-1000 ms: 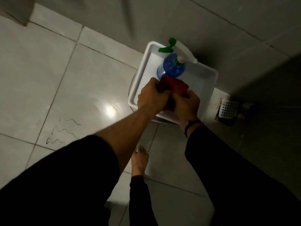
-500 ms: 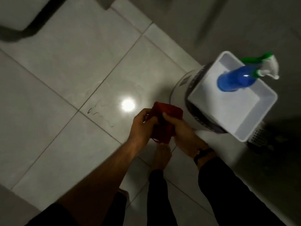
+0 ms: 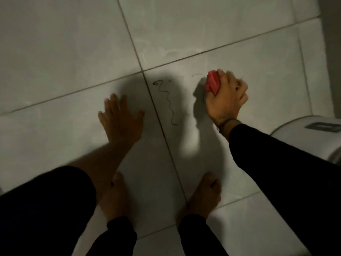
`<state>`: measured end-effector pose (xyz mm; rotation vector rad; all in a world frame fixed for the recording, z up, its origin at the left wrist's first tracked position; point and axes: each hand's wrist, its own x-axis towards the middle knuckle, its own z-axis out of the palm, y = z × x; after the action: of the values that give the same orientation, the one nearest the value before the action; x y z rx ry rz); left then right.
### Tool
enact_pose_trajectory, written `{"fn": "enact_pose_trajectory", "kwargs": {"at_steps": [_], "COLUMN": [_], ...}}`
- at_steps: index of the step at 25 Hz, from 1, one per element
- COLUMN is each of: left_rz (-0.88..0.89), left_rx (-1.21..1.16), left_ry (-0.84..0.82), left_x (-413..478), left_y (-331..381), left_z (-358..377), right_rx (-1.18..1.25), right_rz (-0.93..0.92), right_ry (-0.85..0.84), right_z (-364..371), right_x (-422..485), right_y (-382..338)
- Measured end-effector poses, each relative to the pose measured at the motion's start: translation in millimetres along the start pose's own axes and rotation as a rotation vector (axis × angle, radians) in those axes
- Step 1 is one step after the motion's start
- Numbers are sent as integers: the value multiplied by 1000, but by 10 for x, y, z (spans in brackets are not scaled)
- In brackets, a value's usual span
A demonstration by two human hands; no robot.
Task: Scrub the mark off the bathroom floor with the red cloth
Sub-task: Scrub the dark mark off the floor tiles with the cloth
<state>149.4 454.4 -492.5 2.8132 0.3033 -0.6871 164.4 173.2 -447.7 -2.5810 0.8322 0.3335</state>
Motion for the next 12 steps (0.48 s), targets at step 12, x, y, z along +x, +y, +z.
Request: {"fn": "enact_pose_trajectory", "kwargs": {"at_steps": [12], "left_rz": [224], "left_rx": [135], "left_ry": [347], "left_x": [489], "left_y": [-708], "left_z": [841], "right_rx": [-171], "right_rz": [-583], "right_ry": [61], "right_z": [1549], "right_x": [296], "right_y": [-738]}}
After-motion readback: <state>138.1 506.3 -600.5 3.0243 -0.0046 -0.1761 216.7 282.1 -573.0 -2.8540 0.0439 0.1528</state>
